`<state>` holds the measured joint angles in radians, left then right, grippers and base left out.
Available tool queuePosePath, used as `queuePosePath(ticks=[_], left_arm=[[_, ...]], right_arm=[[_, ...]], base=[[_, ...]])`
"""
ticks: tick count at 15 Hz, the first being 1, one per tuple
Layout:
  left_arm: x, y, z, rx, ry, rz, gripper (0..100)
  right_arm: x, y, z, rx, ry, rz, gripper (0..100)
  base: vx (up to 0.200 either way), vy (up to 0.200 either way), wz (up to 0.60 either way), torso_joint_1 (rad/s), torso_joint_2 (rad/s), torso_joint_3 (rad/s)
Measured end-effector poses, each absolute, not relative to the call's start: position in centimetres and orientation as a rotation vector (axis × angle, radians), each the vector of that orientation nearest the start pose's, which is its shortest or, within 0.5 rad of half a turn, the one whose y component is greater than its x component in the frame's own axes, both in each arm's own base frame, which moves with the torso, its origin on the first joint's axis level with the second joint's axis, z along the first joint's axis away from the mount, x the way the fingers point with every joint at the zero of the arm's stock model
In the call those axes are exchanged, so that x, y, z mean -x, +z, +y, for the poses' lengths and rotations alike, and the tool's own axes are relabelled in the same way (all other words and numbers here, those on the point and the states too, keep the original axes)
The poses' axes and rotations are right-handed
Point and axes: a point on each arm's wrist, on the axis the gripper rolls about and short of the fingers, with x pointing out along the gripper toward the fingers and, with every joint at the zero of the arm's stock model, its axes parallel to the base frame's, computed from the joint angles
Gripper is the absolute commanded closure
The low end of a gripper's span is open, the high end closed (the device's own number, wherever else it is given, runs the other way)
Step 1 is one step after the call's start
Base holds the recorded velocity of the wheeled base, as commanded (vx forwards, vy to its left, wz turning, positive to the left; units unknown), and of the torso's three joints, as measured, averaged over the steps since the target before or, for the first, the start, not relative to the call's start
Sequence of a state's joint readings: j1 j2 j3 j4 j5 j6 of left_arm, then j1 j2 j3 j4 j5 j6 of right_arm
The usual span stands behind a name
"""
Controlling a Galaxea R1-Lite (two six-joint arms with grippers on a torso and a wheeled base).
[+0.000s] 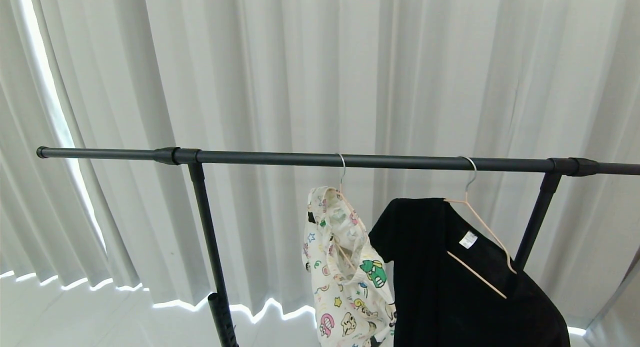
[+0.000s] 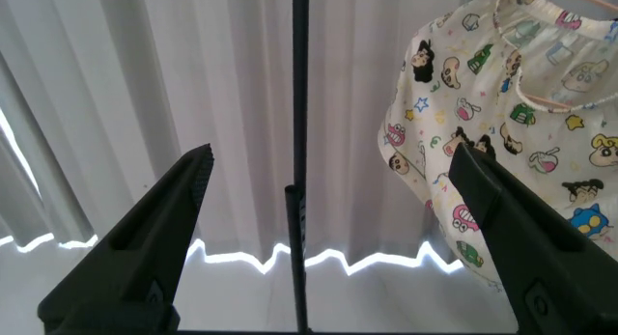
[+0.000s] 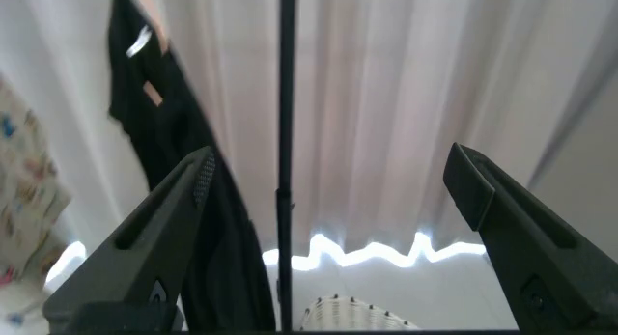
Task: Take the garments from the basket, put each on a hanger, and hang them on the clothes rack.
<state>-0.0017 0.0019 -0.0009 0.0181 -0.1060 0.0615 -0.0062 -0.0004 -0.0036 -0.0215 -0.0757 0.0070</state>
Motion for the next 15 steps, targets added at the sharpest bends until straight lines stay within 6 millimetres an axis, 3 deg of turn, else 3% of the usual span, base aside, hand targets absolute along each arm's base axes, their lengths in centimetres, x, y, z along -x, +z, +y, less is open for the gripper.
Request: queuePosePath(ticks=[15], left_arm=[[2.29, 7.39, -0.23, -0.042, -0.104, 0.018, 0]], right_arm=[[2.31, 7.62, -0.07, -0.045, -0.039, -0.003, 0]], base=[[0.000, 0.000, 0.00, 0.000, 0.00, 0.000]])
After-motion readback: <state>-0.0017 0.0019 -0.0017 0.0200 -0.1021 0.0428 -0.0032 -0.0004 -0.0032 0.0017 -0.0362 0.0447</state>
